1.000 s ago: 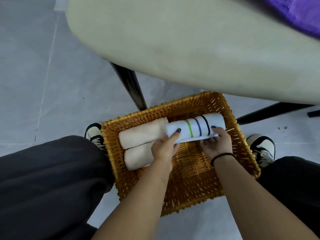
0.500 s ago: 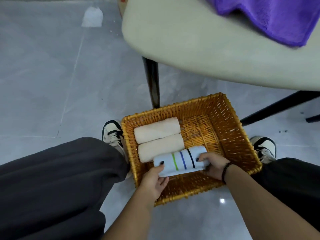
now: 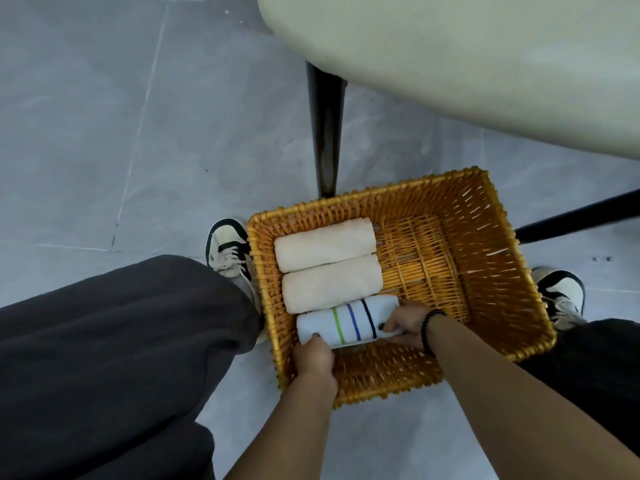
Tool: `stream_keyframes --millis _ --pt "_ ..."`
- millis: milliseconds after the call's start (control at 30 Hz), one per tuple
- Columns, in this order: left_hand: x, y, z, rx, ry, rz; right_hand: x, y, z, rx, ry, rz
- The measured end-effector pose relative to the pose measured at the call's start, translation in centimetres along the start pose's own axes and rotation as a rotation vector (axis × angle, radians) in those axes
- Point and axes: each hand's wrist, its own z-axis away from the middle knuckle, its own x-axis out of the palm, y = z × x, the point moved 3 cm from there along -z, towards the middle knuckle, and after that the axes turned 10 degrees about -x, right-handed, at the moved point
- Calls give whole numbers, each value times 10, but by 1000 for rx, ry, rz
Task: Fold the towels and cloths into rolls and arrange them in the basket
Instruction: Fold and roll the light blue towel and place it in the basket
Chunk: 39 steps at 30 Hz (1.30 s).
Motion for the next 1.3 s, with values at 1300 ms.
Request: stream_keyframes --millis 1300 --pt "7 49 -10 1323 406 -2173 25 11 10 -316 186 411"
